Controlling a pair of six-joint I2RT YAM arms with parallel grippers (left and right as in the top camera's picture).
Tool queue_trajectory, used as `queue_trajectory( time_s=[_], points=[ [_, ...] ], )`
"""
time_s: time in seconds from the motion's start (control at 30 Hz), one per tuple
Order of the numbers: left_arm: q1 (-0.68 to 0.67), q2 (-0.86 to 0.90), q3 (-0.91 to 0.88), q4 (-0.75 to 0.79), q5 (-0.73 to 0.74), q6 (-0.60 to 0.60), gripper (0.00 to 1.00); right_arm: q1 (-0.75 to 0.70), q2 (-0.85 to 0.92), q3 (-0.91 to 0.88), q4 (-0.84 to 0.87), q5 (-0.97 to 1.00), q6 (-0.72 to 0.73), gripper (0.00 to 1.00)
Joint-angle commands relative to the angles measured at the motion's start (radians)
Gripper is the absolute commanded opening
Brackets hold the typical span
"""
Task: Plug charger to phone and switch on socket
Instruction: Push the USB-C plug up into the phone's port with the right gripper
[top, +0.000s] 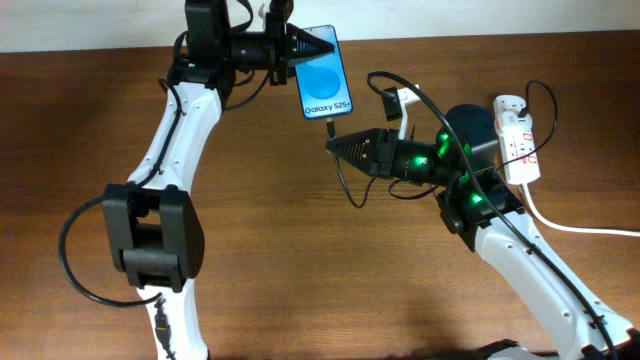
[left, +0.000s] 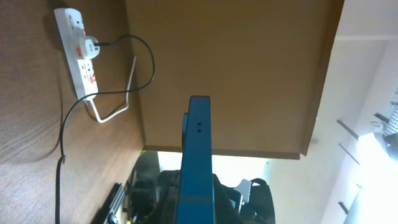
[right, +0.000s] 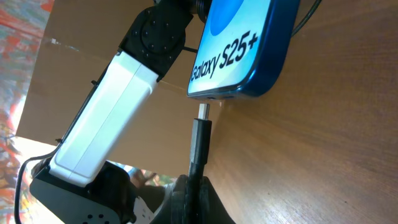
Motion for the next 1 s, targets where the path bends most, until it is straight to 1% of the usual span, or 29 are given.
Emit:
queue_trajectory(
  time_s=[0.0,0.17,0.43,0.97],
  points=[
    [0.007,-0.031,0.009,0.003,0.008,-0.015,0.00,-0.006,0.003,0.000,0.006,-0.001,0.001,0.04],
    [0.007,-0.031,0.009,0.003,0.008,-0.037,0.00,-0.006,0.003,0.000,0.006,0.005,0.001,0.04],
    [0.005,-0.031,0.009,0.006,0.021,-0.036,0.00,-0.006,0.003,0.000,0.007,0.007,0.001,0.04],
    [0.005,-0.031,0.009,0.006,0.046,0.017,0.00,-0.007,0.003,0.000,0.008,0.021,0.001,0.04]
  ],
)
